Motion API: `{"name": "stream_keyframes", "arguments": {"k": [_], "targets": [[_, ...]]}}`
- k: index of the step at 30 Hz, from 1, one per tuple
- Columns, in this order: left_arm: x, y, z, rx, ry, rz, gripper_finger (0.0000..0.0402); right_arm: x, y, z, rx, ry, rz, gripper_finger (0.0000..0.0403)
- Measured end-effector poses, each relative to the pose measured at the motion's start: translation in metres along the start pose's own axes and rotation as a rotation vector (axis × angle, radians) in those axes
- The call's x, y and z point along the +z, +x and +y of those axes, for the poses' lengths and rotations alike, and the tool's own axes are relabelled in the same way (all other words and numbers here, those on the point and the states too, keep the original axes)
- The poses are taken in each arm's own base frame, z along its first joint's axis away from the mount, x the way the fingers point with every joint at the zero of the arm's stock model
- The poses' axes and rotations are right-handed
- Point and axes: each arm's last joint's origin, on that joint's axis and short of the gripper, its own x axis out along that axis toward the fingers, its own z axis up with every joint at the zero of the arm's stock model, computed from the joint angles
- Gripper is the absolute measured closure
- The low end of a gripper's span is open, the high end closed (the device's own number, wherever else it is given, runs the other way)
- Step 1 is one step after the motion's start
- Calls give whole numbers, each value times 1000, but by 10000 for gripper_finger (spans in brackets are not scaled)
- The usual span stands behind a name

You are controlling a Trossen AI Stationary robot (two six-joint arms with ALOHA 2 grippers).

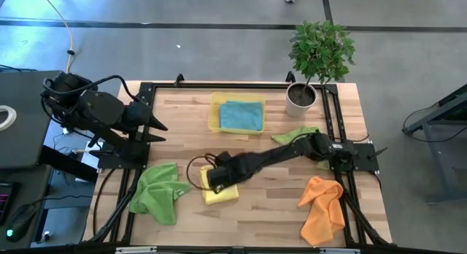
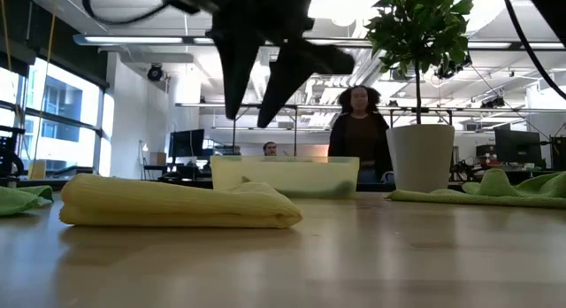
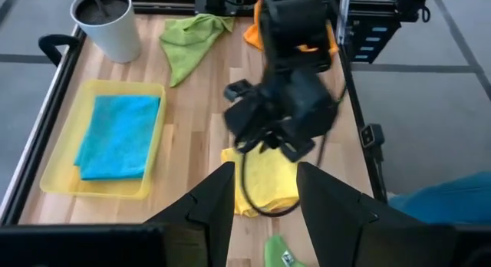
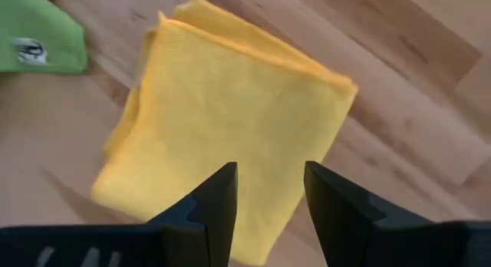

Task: Fold microfiber towels
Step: Put the folded yellow microfiber cloth into the yellow bin

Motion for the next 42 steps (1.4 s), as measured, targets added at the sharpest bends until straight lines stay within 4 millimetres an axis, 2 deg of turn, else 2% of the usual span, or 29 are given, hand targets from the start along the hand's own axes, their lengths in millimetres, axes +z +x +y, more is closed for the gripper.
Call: {"name": "stream_keyframes", "arguments": {"k": [5,19,22,28,33,35,38,42], "targets": [[-1,-1,0,-4,-19,-2,271,18,4,-17,-60,-62,72,257],[-3,-7,3,-10,-47,-16,271,34,-2,-60,-318,-247,256,257],[-3,-7,3,-4,-47,-18,271,35,-3,-65,-354,-279,263,257],[-3,-7,4,46,-84,-36,271,30,-20,-68,-357,-361,210,257],[-1,-4,3,59,-127,-33,271,8,-43,-103,-423,-305,201,257],[1,1,2,80,-128,-30,271,-6,-51,-117,-369,-248,159,257],[6,11,-1,126,-119,-18,271,-23,-57,-134,-189,-179,69,257],[12,29,-7,161,-101,18,271,-31,-55,-145,124,-171,-133,257]]}}
